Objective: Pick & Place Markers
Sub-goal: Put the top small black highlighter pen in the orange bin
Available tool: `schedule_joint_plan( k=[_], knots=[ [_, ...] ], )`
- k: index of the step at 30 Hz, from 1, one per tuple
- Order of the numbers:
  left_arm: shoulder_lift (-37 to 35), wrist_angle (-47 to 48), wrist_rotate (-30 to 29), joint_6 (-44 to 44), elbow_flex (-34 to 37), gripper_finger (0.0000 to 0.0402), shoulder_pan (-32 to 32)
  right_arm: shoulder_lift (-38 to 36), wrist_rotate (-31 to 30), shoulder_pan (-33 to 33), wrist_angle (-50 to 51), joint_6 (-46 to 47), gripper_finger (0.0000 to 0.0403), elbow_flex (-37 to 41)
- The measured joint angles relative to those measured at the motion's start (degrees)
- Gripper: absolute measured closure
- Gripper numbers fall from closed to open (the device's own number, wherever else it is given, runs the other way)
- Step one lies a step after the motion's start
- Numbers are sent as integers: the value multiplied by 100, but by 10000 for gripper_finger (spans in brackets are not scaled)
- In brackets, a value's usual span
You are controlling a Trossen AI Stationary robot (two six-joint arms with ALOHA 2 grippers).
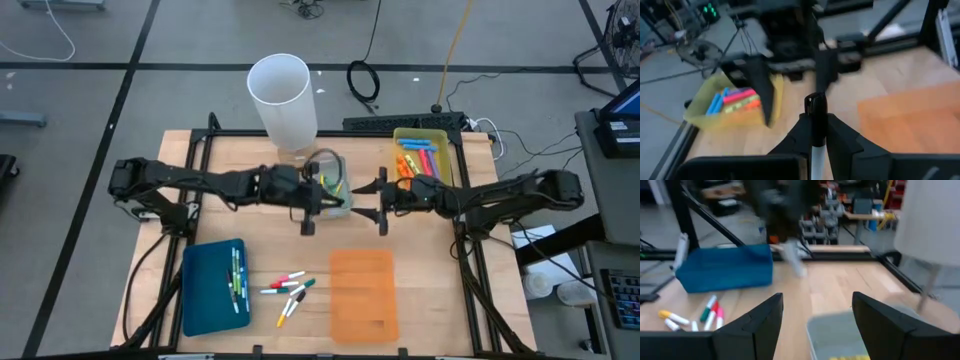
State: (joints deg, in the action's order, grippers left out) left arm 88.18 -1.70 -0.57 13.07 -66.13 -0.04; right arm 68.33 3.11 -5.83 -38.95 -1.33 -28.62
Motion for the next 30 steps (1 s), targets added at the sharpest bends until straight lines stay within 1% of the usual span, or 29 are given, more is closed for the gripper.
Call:
schedule_joint_plan(
  k=[5, 8, 12, 14, 17, 20, 23, 26, 28, 30],
  knots=[
    [-7, -479, 911, -2, 0, 369, 401, 429, -1, 186, -875, -74, 177, 0],
    [29, -612, 1198, 13, 0, 369, 456, 726, 0, 222, -1461, -102, 177, 0],
    [118, -661, 1393, 7, 0, 369, 451, 1116, -2, 219, -2026, -97, 177, -44],
    [247, -843, 1524, 14, -12, 369, 440, 1224, -2, 219, -2056, -106, 177, -123],
    [288, -752, 1666, -18, 0, 369, 442, 1400, 66, 226, -2066, -111, 177, -296],
    [401, -815, 1680, -19, -18, 369, 452, 1514, 317, 215, -2086, -107, 177, -431],
    [446, -783, 1695, -95, 3, 365, 453, 1539, 336, 223, -2055, -76, 178, -449],
    [446, -755, 1677, -102, -7, 363, 453, 1530, 313, 217, -2010, -115, 198, -452],
    [452, -740, 1678, -104, -7, 363, 458, 1535, 349, 219, -1952, -112, 224, -452],
    [451, -750, 1677, -91, -7, 362, 457, 1532, 479, 219, -1927, -113, 258, -452]
  ],
)
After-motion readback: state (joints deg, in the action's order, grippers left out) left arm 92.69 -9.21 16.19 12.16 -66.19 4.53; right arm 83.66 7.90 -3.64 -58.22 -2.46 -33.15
